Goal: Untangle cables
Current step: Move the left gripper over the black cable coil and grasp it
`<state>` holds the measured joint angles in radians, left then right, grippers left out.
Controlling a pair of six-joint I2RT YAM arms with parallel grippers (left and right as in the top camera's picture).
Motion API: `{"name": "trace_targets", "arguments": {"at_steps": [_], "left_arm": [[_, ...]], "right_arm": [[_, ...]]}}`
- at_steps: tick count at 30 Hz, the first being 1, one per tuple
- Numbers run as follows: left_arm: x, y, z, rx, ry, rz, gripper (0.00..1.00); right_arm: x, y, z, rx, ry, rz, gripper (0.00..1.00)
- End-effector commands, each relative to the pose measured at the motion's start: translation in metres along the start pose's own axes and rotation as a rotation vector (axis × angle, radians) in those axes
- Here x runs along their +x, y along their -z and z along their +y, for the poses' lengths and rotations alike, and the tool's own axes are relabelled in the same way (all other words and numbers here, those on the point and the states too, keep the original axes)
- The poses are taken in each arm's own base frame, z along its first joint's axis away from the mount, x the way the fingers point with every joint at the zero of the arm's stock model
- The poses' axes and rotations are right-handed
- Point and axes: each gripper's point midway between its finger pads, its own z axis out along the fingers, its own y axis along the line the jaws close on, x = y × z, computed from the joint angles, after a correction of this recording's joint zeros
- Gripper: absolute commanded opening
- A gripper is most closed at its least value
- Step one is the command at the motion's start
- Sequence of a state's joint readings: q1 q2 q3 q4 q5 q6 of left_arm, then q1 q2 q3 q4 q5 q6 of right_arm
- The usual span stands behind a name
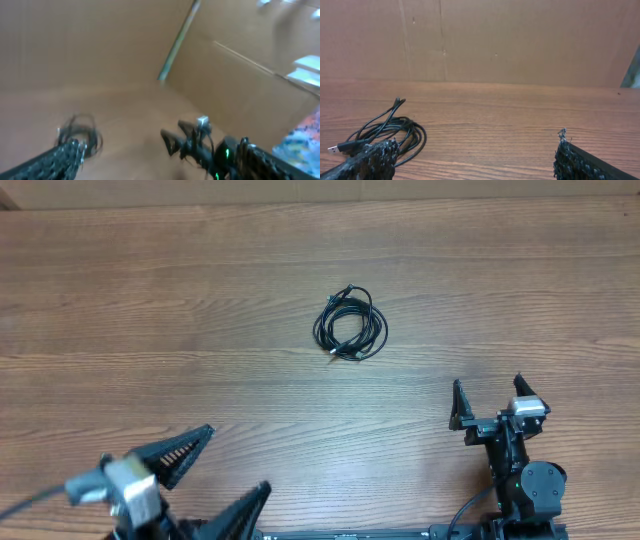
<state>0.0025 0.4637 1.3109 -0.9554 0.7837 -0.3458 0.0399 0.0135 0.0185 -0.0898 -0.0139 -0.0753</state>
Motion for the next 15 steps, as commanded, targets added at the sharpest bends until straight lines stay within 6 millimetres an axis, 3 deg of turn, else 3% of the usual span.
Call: {"name": "trace_targets", "arguments": {"at_steps": [1, 4, 9, 15], "left_arm": [[-0.007, -0.009, 0.022, -0.113, -0.026, 0.118, 1.0], [-0.003, -0.018, 0.028, -0.116, 0.083, 0.218, 0.99], [-0.003, -0.035, 0.012, 0.041, 0.315, 0.293, 1.0], [-0.003, -0.043, 0.008, 0.108, 0.39, 0.342, 1.0]], "right_arm": [[0.001, 0.0, -0.002, 0.012, 0.001, -0.005, 1.0], [0.001, 0.0, -0.002, 0.012, 0.001, -0.006, 1.0], [0.001, 0.0, -0.002, 0.012, 0.001, -0.006, 1.0], [0.001, 0.0, -0.002, 0.012, 0.001, -0.005, 1.0]]}}
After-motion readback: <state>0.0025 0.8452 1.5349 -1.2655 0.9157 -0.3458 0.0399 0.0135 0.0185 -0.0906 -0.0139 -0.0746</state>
